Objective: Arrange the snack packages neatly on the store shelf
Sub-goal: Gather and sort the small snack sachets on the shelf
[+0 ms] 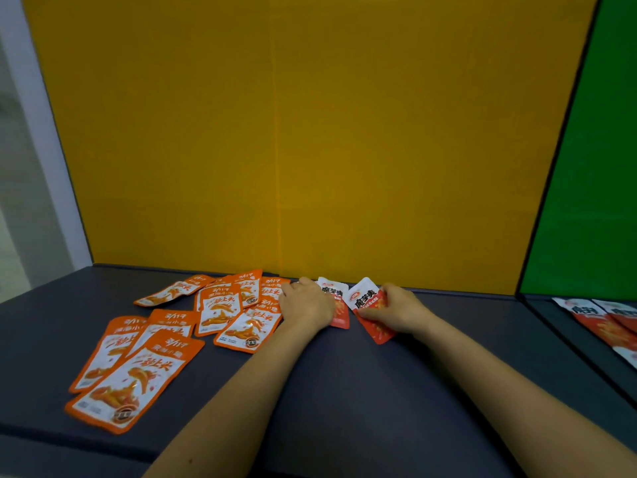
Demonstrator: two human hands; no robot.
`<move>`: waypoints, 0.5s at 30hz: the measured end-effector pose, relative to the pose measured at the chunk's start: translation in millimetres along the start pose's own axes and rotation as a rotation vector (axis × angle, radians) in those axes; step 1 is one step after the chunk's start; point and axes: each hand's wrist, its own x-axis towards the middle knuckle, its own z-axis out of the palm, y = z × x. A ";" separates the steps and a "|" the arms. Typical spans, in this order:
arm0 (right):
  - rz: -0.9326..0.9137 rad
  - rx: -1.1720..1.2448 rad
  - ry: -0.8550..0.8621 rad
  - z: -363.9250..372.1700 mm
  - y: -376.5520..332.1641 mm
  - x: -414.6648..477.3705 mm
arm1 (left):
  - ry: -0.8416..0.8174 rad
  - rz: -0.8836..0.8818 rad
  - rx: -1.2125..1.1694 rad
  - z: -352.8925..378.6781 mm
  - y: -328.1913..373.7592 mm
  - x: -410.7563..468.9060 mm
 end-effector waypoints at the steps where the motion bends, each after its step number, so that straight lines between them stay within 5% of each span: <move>1: 0.007 0.012 0.004 -0.9 1.2 0.1 | -0.008 -0.002 -0.005 0.0 1.1 0.6; 15: 0.119 0.016 0.110 -1.8 4.9 -11.2 | -0.231 -0.040 -0.359 -7.9 4.7 10.8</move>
